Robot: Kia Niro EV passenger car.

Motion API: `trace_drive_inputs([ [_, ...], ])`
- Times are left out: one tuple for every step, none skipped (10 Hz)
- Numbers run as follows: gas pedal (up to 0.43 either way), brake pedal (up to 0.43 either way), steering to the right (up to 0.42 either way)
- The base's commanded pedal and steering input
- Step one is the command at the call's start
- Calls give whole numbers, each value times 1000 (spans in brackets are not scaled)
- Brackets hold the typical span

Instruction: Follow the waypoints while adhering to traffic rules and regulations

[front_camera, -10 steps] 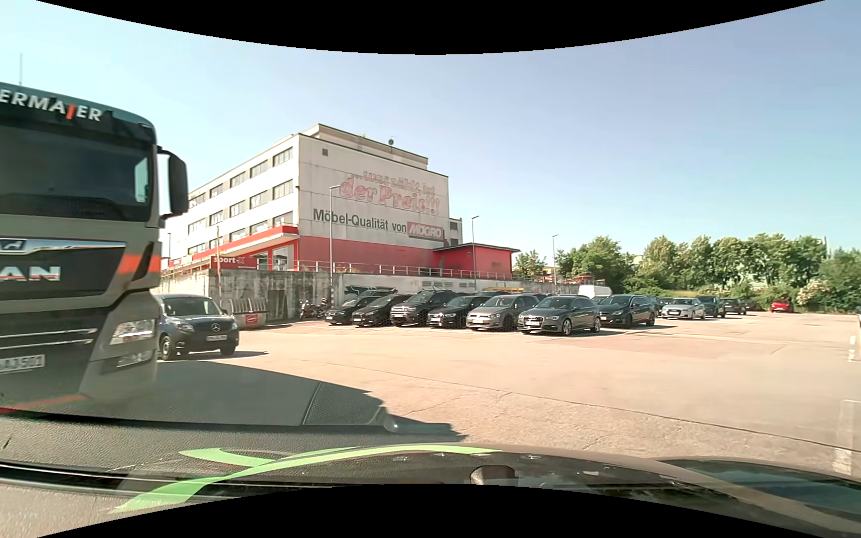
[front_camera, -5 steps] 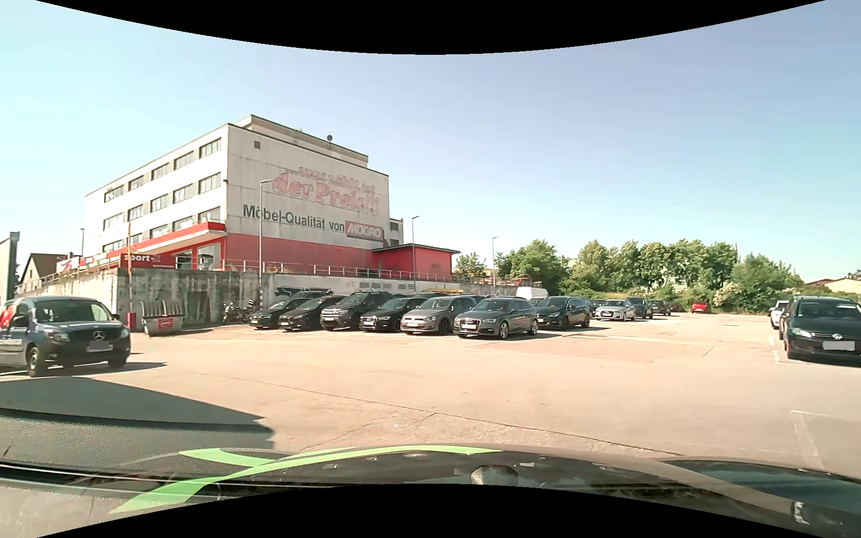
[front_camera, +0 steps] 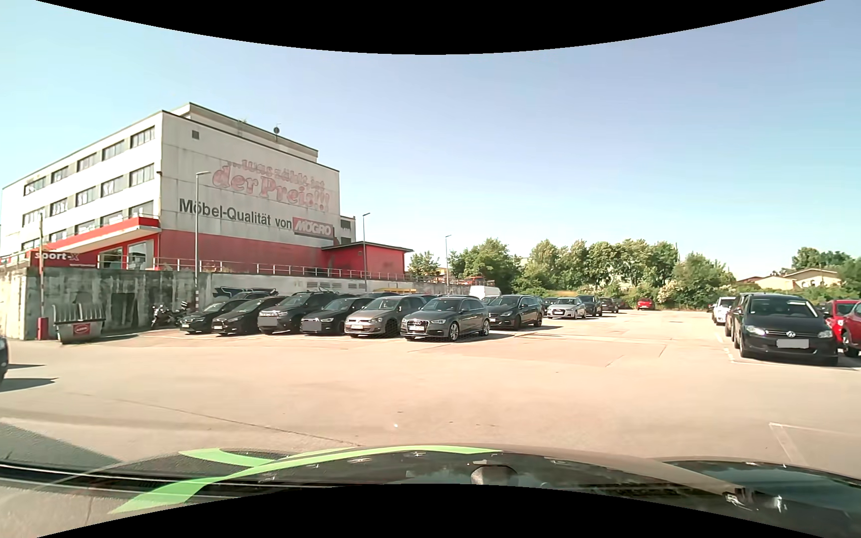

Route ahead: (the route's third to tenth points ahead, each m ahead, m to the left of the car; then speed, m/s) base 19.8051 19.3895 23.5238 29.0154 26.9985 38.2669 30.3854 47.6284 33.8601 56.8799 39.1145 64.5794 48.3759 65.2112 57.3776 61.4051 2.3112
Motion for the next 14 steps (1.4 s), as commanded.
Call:
trace_drive_inputs([
  [39,0,277],
  [28,0,247],
  [20,0,220],
  [20,0,192],
  [20,0,167],
  [20,0,141],
  [8,0,114],
  [8,0,91],
  [8,0,59],
  [0,0,34],
  [39,0,7],
  [79,0,-19],
  [98,0,-52],
  [118,0,-89],
])
